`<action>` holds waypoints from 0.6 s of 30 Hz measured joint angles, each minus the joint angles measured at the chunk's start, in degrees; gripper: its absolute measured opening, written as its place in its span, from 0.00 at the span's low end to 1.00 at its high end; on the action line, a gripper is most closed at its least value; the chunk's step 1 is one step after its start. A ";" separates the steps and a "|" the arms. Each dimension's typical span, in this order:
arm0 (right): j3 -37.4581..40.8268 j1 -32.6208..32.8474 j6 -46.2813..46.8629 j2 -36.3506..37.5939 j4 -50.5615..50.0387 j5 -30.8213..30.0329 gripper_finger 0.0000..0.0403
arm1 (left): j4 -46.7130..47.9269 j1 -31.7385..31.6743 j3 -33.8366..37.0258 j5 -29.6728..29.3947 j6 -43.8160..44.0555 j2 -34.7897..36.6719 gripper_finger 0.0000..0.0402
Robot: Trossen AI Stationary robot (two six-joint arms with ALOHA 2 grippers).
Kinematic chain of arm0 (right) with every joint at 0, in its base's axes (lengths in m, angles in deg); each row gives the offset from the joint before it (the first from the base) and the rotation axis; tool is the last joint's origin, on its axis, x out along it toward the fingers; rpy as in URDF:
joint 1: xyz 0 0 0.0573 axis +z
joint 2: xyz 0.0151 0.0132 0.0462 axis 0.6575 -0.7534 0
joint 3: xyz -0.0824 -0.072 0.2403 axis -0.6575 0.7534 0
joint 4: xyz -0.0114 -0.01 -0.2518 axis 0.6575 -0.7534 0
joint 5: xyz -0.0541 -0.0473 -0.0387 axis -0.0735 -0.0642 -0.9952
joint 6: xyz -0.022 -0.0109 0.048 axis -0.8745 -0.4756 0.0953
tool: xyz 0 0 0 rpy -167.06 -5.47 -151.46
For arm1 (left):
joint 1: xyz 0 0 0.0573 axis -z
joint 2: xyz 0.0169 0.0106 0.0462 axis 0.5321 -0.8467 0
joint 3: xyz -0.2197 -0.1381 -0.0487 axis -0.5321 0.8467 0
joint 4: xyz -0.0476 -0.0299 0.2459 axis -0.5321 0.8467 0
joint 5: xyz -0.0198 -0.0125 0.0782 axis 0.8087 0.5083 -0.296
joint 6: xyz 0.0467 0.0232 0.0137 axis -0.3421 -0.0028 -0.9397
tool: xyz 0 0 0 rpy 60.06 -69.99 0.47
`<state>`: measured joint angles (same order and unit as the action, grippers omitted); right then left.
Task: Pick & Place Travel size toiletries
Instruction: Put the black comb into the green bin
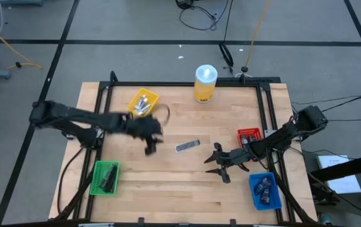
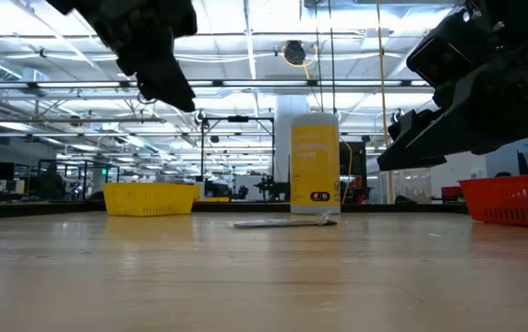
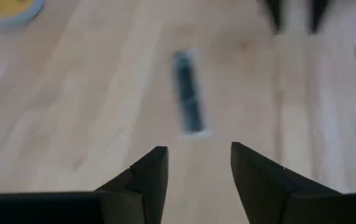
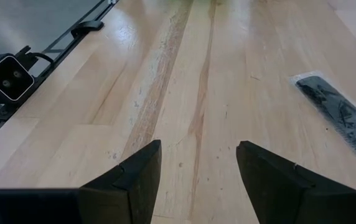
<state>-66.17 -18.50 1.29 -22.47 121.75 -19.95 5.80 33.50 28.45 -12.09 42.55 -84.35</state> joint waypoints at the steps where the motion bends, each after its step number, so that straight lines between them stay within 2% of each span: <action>1: 0.00 0.01 0.19 0.00 0.00 0.00 0.50 | -2.12 3.42 0.00 -2.96 0.49 -1.12 0.41; 4: 0.00 0.00 2.70 0.00 0.05 -0.08 0.50 | -9.69 11.49 0.04 -13.15 2.77 -5.86 0.39; 7: 0.00 -0.40 6.58 0.00 0.17 -2.07 0.50 | -17.04 15.90 0.00 -18.13 4.12 -11.19 0.37; 11: 0.00 -4.98 13.01 0.00 -0.34 -3.57 0.50 | -21.81 17.18 0.04 -17.93 7.12 -18.72 0.33; 15: -0.29 -13.46 16.90 -0.01 -3.92 6.85 0.50 | -23.93 15.49 0.08 -16.33 8.12 -25.83 0.29; 18: -2.24 -19.05 15.94 -0.02 -9.05 9.04 0.52 | -27.14 13.28 0.09 -16.27 8.09 -30.15 0.25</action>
<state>-68.41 -37.55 17.23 -22.50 112.70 -10.91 -21.34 46.78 28.54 -28.36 50.64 -114.49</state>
